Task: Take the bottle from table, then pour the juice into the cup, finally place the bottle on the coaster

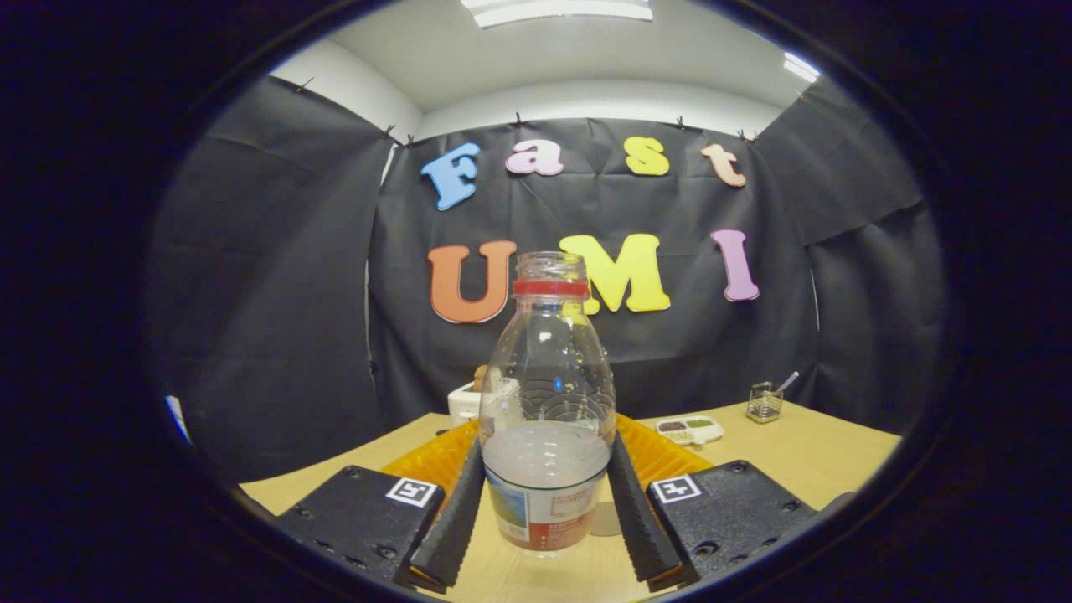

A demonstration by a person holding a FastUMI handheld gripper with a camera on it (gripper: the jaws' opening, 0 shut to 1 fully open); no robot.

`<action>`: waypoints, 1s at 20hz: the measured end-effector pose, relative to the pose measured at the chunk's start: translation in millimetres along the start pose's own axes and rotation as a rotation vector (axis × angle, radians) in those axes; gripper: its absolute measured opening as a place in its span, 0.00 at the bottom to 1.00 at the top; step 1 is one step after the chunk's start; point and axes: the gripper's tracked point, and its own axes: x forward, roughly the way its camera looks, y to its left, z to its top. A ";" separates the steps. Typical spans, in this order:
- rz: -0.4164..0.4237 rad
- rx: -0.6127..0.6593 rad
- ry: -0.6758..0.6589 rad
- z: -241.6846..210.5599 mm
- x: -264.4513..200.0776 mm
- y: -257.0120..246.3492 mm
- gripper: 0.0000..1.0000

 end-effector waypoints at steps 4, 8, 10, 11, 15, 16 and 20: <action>-0.116 -0.050 0.029 -33.5 38.7 -28.5 0.78; -0.160 -0.106 0.073 -70.4 76.1 -49.0 0.79; -0.160 -0.096 0.084 -84.7 96.1 -54.1 0.79; -0.163 -0.092 0.080 -88.7 103.8 -56.5 0.79; -0.182 -0.087 0.099 -114.4 125.4 -67.2 0.80; -0.183 -0.078 0.112 -122.9 128.6 -68.5 0.80; -0.186 -0.073 0.147 -137.6 134.1 -70.1 0.81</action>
